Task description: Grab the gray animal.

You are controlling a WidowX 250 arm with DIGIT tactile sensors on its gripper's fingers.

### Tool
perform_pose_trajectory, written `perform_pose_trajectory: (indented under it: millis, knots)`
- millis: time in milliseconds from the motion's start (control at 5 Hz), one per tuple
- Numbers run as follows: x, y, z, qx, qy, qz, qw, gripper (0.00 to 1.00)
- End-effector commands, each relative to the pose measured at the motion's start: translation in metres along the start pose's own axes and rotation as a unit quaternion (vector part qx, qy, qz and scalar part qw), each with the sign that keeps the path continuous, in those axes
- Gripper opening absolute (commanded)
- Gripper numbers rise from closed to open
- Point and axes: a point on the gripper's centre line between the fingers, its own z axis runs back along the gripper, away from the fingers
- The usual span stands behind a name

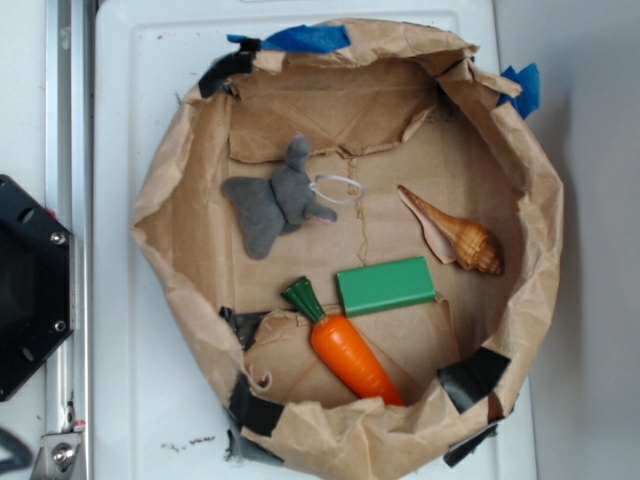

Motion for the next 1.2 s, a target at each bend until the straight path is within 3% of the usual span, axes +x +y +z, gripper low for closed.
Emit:
perform_pose_trajectory:
  millis: [0, 200, 400, 600, 1000]
  knots:
    - [0.000, 0.000, 0.000, 0.000, 0.000, 0.000, 1.000, 1.00]
    - [0.039, 0.015, 0.002, -0.005, -0.029, 0.019, 0.999, 1.00]
    - [0.057, 0.020, -0.002, -0.003, -0.037, 0.010, 0.999, 1.00]
    - [0.074, 0.025, -0.020, -0.019, -0.034, 0.015, 0.999, 1.00]
    - [0.111, 0.049, -0.111, -0.046, 0.016, 0.031, 0.998, 1.00]
